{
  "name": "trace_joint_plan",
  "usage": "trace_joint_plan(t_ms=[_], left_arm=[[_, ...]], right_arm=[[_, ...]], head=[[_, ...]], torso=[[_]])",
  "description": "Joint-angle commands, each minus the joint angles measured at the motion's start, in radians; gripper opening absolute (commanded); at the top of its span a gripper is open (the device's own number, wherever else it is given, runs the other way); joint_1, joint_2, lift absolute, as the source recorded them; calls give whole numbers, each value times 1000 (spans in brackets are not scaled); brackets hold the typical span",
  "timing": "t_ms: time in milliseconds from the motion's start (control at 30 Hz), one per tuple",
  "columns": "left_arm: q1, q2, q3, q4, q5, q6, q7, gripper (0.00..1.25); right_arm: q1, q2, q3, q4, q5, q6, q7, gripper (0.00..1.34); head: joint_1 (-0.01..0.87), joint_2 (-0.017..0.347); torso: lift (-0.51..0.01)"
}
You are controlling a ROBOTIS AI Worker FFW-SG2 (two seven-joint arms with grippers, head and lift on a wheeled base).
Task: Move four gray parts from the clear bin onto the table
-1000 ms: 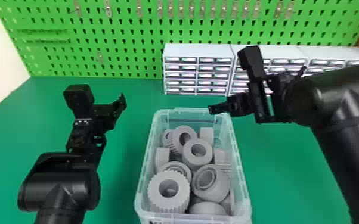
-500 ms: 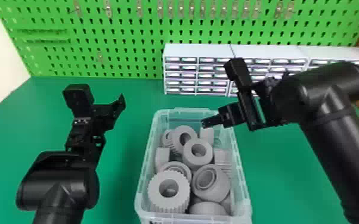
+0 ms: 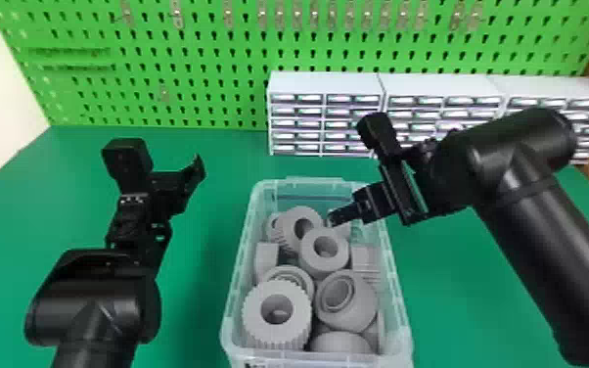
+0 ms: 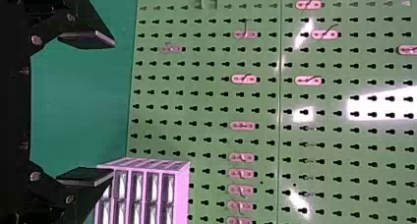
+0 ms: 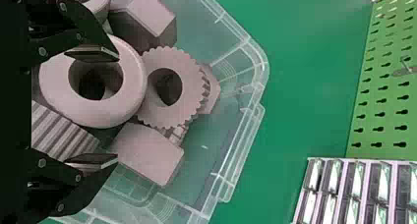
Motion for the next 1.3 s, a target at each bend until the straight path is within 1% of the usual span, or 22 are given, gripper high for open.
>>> trace_joint_plan(t_ms=[0, 367, 567, 867, 1267], left_arm=[[-2, 0, -5, 4, 0, 0, 0, 916], [-4, 0, -5, 5, 5, 0, 0, 916], [-10, 0, -13, 8, 6, 0, 3, 916], [-10, 0, -11, 10, 12, 0, 6, 916], [-13, 0, -17, 10, 14, 0, 8, 916]], right_arm=[[-13, 3, 22, 35, -4, -24, 1, 815], [-38, 14, 80, 116, -15, -86, 1, 830], [-50, 19, 104, 147, -21, -110, 1, 847], [-48, 19, 115, 182, -21, -121, 1, 876], [-48, 17, 137, 219, -23, -153, 1, 876]], head=[[693, 72], [693, 72], [693, 72], [693, 72], [693, 72]], torso=[[-52], [-52], [-52], [-52], [-52]])
